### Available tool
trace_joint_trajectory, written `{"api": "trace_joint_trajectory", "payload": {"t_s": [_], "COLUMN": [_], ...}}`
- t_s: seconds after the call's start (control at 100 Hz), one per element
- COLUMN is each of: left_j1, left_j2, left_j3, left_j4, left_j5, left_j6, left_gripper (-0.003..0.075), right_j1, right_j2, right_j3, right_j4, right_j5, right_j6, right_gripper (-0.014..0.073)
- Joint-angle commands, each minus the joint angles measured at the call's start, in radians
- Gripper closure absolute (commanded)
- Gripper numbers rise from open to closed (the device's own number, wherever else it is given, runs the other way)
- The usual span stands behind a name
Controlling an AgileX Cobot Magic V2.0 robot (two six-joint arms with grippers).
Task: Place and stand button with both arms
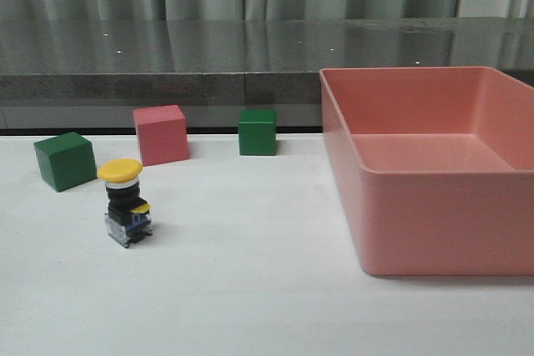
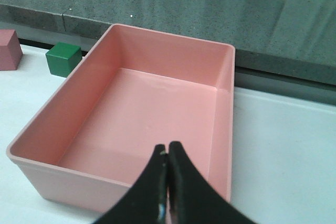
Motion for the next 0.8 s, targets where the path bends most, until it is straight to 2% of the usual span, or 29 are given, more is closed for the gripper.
{"api": "trace_joint_trajectory", "payload": {"t_s": [0.0, 0.79], "left_j1": [0.005, 0.005], "left_j2": [-0.032, -0.032], "left_j3": [0.030, 0.030], "left_j4": [-0.009, -0.042], "left_j5": [-0.107, -0.107], "left_j6": [-0.013, -0.013], "left_gripper": [0.0739, 0.0739], "right_j1": [-0.006, -0.006], "right_j2": [0.008, 0.008], "right_j3": [-0.024, -0.024], "right_j4": [0.012, 0.012], "right_j5": [-0.070, -0.070], "right_j6": [-0.003, -0.003], "right_gripper": [0.0654, 0.0654]}}
